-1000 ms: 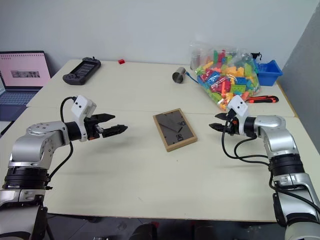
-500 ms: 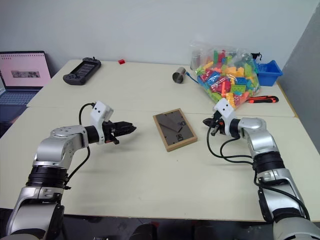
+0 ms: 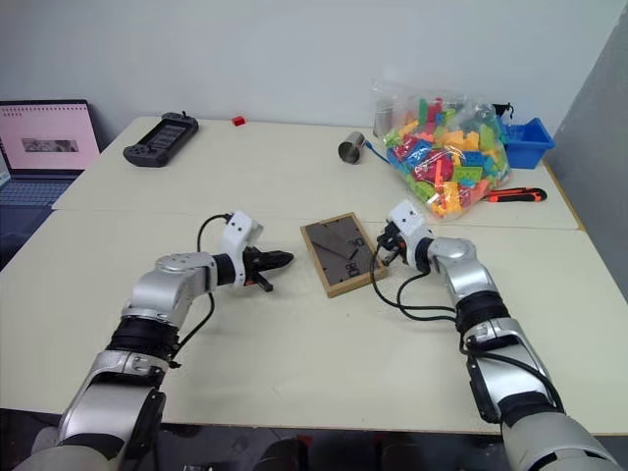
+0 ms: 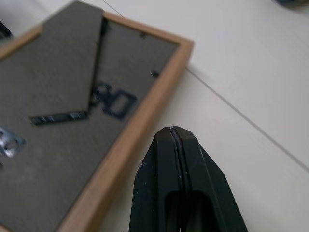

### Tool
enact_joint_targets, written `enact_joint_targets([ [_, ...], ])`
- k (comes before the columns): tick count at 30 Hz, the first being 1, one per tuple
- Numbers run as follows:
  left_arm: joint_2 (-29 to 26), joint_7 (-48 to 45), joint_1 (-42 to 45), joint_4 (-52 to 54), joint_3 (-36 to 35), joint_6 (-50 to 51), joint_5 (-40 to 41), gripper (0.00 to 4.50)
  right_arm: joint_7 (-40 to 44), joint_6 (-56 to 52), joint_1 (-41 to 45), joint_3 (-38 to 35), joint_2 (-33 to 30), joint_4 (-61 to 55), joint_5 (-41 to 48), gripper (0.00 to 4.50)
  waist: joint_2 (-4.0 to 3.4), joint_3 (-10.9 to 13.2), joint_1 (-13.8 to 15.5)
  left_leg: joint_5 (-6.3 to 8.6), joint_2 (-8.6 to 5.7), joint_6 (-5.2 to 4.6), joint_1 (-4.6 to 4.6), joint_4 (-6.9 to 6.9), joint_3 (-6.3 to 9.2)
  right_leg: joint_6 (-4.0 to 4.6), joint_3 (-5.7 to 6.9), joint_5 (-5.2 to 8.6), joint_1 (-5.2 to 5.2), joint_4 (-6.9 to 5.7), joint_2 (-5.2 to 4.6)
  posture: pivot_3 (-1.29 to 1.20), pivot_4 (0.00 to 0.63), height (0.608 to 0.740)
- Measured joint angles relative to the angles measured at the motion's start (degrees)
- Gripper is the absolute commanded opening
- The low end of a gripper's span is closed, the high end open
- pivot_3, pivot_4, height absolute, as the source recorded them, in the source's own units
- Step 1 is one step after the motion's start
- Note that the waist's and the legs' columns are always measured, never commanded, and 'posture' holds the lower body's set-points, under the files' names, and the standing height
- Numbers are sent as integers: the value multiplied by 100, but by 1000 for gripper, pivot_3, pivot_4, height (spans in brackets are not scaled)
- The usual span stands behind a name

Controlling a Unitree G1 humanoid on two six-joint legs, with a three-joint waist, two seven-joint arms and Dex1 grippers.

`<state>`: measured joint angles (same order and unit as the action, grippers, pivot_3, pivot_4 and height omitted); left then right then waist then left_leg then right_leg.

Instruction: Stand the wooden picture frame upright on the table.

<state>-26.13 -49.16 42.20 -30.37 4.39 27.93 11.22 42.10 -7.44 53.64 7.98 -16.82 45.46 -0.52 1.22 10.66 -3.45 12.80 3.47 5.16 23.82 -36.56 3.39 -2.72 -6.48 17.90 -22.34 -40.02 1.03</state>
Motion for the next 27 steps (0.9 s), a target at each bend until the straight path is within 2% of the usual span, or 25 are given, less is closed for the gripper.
enact_joint_targets([
  [4, 181, 76, 103, -117, 34, -57, -74, 14, 188, -33, -80, 12, 49, -138, 9, 0, 0, 0, 0, 0, 0, 0, 0, 0, 2, 0, 2, 0, 0, -3, 0, 0, 150, 740],
  [11, 84, 64, -135, 390, 37, 97, -80, 14, 1227, -865, -957, 263, -204, -1810, 361, 0, 0, 0, 1, 0, 0, 0, 1, 0, 8, 0, 8, 0, 1, -5, 0, 0, 150, 740],
  [14, 43, 60, -200, 497, 40, 193, -88, 14, 1309, -1093, -1121, 294, -251, -2191, 404, 0, 0, 0, 1, 0, 1, 0, 1, -9, 11, 0, 12, 0, 2, -7, 0, 0, 150, 740],
  [20, 40, 67, -197, 565, 43, 222, -107, 14, 382, -1105, -623, -107, -68, -1559, 405, 0, 0, 0, 4, 0, 0, 0, 2, -16, 11, 0, 13, 0, 4, -9, -1, 0, 150, 740],
  [24, 1, 98, -137, 528, 63, 197, -202, 14, -663, -655, -11, -446, -78, -598, 227, 0, 0, 0, 3, 0, 0, 0, 3, -12, 11, 0, 15, 0, 2, -6, -3, 0, 150, 740],
  [27, 4, 121, -31, 401, 149, 163, -326, 14, -935, -281, 150, -395, -85, -6, -4, 0, 0, 0, 1, 1, 0, -1, 3, -8, 9, 0, 15, 0, 3, -3, -3, 0, 150, 740],
])
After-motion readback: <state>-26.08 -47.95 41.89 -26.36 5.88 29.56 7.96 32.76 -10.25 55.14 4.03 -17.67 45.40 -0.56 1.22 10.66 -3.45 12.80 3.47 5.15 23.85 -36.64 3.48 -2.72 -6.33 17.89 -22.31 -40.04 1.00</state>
